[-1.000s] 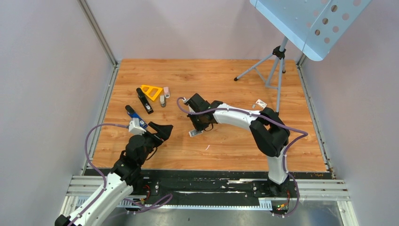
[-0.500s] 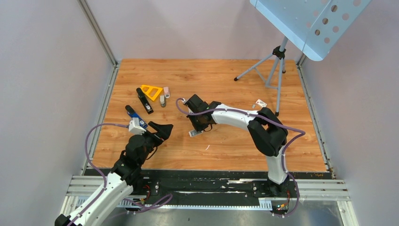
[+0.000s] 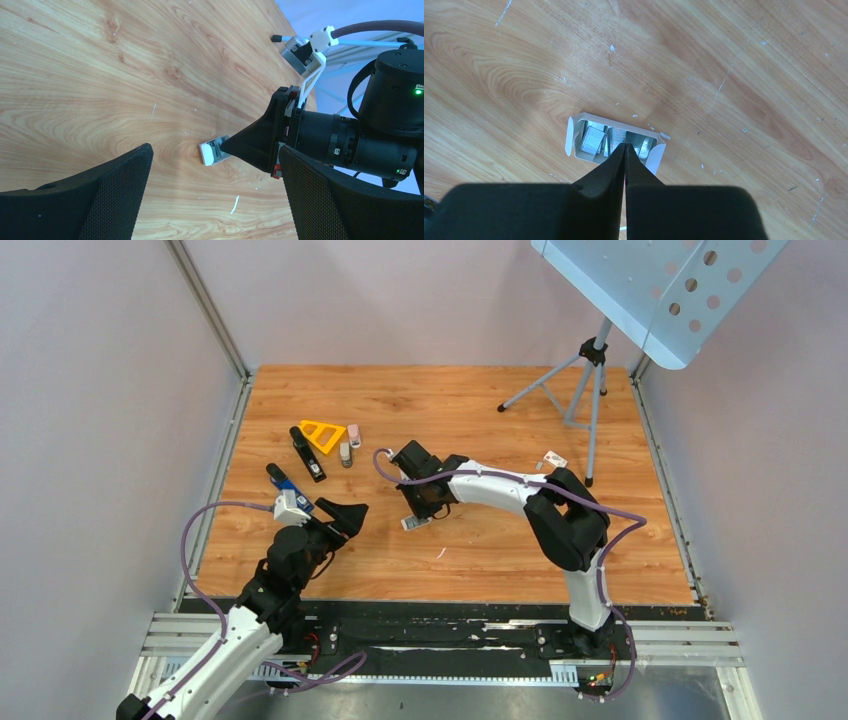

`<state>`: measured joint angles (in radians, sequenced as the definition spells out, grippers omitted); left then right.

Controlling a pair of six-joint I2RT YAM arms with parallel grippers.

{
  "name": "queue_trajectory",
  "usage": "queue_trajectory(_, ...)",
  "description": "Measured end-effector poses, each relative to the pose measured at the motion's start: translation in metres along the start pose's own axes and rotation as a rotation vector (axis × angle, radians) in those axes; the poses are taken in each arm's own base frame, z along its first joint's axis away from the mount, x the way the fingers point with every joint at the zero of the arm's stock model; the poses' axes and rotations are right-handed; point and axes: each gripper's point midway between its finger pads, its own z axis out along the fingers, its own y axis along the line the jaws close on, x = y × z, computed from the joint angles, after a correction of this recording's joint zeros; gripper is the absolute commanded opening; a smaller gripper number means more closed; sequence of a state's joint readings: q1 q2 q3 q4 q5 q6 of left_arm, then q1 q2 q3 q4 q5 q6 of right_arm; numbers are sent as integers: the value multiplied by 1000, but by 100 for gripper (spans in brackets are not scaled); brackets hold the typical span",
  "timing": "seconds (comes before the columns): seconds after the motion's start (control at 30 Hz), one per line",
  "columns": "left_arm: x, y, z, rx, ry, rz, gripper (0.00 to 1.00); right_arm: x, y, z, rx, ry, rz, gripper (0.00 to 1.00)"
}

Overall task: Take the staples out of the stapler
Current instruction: Place the staple in the staple box.

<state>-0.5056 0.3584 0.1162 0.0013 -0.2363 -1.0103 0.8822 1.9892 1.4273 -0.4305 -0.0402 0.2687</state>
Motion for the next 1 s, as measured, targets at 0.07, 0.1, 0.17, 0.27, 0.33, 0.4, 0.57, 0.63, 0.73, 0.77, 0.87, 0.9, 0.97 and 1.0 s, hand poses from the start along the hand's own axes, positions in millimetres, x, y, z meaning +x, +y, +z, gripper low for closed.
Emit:
queue_trajectory(0.07,-1,-1,0,3,-2,-1,98,-1,1,0,-2,-3,-1,5)
queue_trajectory(0.1,-1,-1,0,4,-3,-1,98,-1,2,-1,-2,-3,-3,5)
queue_trajectory(0.17,-1,-1,0,4,-3,-1,98,-1,3,-1,-4,-3,-5,5)
queue_trajectory(0.27,-1,-1,0,4,-2,-1,98,0,5,-1,-6,-2,-10,5)
queue_trajectory(0.33,-1,-1,0,4,-3,-1,98,0,6,-1,-7,-2,-11,5)
queue_trajectory(0.4,-1,-1,0,4,-2,-1,98,0,6,-1,-7,-2,-12,5)
queue_trajectory(0.57,-1,-1,0,4,-3,-1,98,0,7,-1,-8,-2,-13,5)
queue_trajectory(0.63,-1,-1,0,4,-2,-1,98,0,7,-1,-8,-2,-13,5)
queue_trajectory(0.73,-1,-1,0,4,-2,-1,98,0,7,-1,-9,-1,-14,5)
queue_trajectory(0.77,-1,-1,0,4,-2,-1,98,0,7,-1,-9,-2,-14,5)
queue_trajectory(0.87,-1,-1,0,4,-2,-1,98,0,8,-1,-13,-1,-14,5)
queue_trajectory(0.9,-1,-1,0,4,-2,-1,98,0,8,-1,-16,0,-14,5)
queue_trajectory(0.97,-1,-1,0,4,-3,-1,98,1,9,-1,-19,1,-14,5)
queue_trajectory(1.0,-1,-1,0,4,-2,-1,98,1,9,-1,-19,1,-14,5)
